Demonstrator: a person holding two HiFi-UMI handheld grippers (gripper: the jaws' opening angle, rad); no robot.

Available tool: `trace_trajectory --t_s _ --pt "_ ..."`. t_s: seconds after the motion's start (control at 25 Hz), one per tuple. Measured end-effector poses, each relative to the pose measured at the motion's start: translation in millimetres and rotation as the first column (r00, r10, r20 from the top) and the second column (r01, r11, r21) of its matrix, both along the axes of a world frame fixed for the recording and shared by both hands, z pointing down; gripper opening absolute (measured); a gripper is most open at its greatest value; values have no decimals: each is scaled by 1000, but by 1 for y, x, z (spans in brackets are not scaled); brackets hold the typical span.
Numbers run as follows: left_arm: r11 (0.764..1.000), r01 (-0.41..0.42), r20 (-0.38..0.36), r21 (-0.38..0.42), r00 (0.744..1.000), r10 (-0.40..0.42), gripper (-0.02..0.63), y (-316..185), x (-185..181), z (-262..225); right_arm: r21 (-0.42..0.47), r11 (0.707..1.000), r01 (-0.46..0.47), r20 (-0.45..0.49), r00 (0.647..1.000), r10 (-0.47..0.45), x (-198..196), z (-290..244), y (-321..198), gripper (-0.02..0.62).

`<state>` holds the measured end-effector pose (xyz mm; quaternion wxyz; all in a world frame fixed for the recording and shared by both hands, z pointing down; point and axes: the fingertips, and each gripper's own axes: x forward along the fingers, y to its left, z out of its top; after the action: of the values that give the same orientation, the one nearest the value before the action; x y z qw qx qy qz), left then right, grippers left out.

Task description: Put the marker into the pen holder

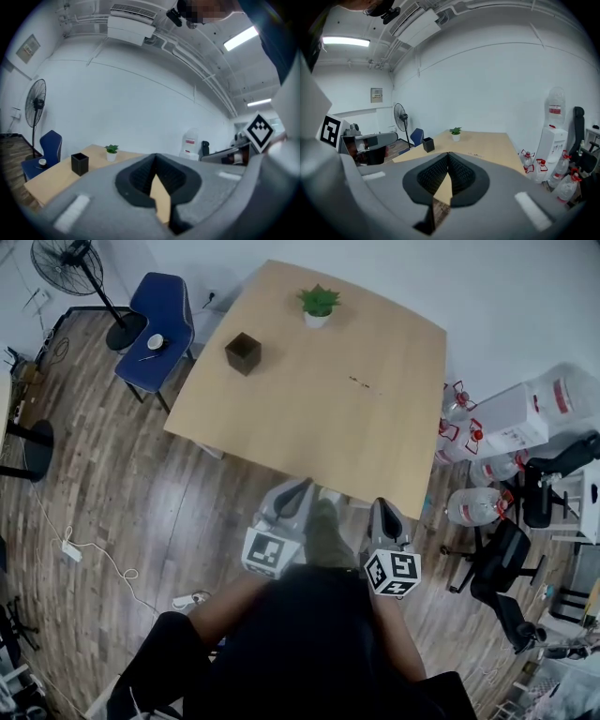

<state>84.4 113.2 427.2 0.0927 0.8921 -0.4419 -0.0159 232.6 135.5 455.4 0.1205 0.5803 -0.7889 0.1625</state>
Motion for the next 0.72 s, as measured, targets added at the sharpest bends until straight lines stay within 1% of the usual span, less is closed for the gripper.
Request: trace_trajectory --t_s 0.2,0.32,0.4,0.52,0.6,0.72 --pt "999 43 34 -12 998 -43 2 -23 6 11 0 1000 30 44 999 -30 6 15 -35 3" --pt "999 34 37 3 999 -34 3 -48 17 12 11 999 43 58 997 -43 16 18 -70 3" --pt "1000 25 38 6 999 -25 3 -67 28 10 1 999 40 67 997 -40 27 19 -92 3" --pt "1000 15 45 -11 999 -15 2 -98 53 3 -12 999 36 78 996 -35 53 19 -125 3" --pt "1000 11 47 -23 999 -10 2 -124 70 2 -34 999 42 79 996 -39 71 28 -149 3" --pt "1000 17 48 -23 999 -15 2 -161 92 3 -54 995 88 69 994 -84 92 41 -181 3"
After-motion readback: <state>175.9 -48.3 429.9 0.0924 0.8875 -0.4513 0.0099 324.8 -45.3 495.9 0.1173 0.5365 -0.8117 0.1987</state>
